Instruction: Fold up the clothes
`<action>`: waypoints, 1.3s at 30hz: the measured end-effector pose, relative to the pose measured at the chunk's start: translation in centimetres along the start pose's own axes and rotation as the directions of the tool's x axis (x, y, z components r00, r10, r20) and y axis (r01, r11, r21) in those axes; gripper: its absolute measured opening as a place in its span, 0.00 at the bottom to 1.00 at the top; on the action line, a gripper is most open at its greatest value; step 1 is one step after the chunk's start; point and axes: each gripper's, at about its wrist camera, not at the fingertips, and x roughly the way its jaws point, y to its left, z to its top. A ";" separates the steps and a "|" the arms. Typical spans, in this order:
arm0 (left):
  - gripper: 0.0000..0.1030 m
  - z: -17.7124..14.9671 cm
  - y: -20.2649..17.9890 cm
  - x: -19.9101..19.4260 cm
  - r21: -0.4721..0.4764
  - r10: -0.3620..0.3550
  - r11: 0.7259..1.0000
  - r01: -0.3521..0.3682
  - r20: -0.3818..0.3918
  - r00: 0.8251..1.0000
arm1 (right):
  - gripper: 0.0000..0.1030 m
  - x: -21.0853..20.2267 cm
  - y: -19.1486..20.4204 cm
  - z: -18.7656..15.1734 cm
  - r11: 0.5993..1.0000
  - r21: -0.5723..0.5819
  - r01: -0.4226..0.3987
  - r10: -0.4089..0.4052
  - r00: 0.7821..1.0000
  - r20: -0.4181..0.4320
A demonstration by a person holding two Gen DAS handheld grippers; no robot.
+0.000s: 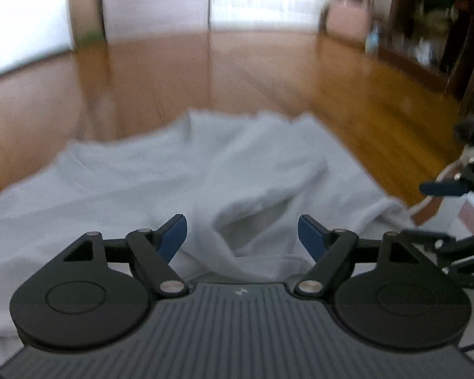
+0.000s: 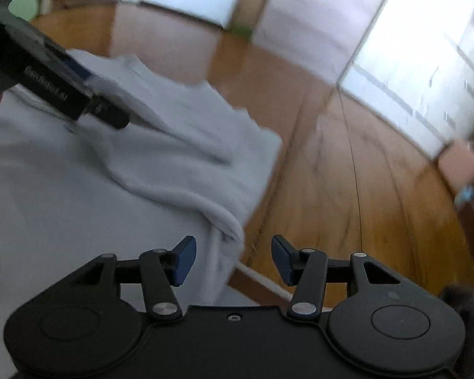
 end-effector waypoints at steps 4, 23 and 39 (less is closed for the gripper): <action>0.07 0.3 1.0 0.8 -0.067 -0.010 0.998 0.011 0.021 1.000 | 0.36 1.0 -0.4 0.2 0.999 0.046 -0.019 0.019 1.000 -0.011; 0.70 -10.3 7.6 -11.6 -0.617 0.585 0.652 -0.440 0.040 0.810 | 0.19 0.2 -0.3 -1.6 0.988 0.096 0.119 -0.121 0.993 0.012; 0.58 -13.9 15.8 -15.6 -0.676 0.416 0.676 -0.294 0.020 0.909 | 0.23 1.0 -1.8 -1.3 0.989 0.108 0.098 -0.097 0.995 -0.012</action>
